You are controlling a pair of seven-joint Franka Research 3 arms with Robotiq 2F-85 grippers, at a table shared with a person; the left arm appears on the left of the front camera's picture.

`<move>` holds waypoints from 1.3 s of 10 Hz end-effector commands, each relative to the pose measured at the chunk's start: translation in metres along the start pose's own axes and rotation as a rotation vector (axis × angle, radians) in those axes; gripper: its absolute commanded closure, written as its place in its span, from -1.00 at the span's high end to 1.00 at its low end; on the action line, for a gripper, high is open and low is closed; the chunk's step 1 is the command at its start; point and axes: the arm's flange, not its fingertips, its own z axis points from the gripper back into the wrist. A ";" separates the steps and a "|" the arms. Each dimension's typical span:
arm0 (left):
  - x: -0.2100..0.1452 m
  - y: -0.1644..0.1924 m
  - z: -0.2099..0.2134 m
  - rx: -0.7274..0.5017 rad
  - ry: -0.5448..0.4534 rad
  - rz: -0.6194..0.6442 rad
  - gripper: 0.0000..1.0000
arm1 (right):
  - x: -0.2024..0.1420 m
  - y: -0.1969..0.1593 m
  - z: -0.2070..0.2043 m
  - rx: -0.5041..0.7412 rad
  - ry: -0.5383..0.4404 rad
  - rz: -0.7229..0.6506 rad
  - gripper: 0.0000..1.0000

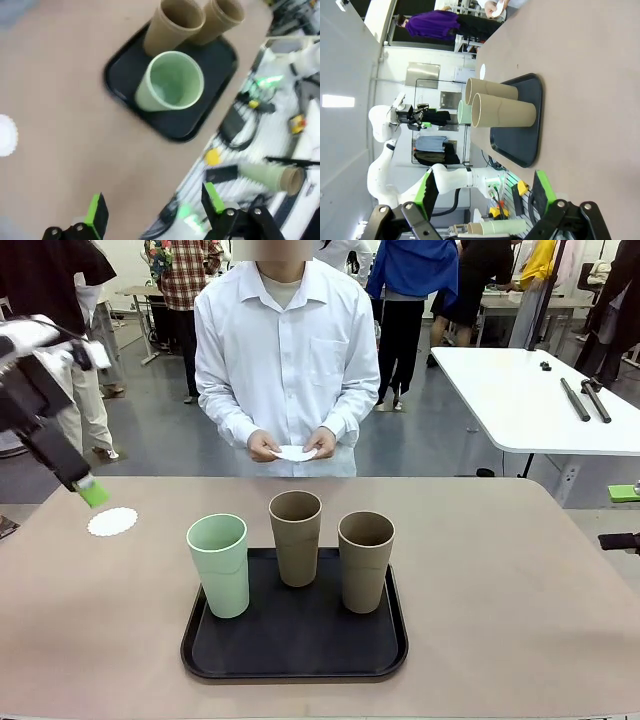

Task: Place coasters on the table and set cups on them.
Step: Pick up one Reusable plastic cup and place it on a coaster set by the human.

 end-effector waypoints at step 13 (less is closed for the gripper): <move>-0.005 0.037 -0.060 -0.337 -0.494 -0.460 1.00 | 0.001 0.000 0.001 0.009 -0.005 -0.004 1.00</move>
